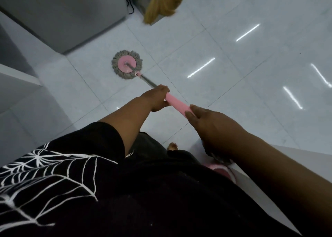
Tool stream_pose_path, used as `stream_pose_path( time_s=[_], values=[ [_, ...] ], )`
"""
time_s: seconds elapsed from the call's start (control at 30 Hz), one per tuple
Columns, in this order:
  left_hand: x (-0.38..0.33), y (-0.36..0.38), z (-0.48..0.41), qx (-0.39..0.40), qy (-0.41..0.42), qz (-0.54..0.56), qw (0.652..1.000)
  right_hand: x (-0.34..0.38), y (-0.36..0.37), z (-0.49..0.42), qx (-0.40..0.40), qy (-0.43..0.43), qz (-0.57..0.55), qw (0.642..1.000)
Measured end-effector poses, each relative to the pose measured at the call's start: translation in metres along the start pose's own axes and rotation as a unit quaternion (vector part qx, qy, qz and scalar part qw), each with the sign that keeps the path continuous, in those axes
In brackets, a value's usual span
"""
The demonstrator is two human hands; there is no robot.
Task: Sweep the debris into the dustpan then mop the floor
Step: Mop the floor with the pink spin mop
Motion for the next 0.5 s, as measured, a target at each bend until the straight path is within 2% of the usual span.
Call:
stream_pose_path(
  time_s=[0.5],
  values=[
    [0.185,-0.162,-0.033,-0.043,-0.076,0.013,0.996,0.069,-0.112,-0.207,-0.050,-0.047,0.038,0.997]
  ],
)
Point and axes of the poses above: each hand's wrist, its own z-axis away from the middle knuckle, its own y-axis out of the palm, x = y × z, the point moved 2 cm from there along -z, towards the middle knuckle, and after that the axes turned 11 degrees about z, right-handed, at the moved point
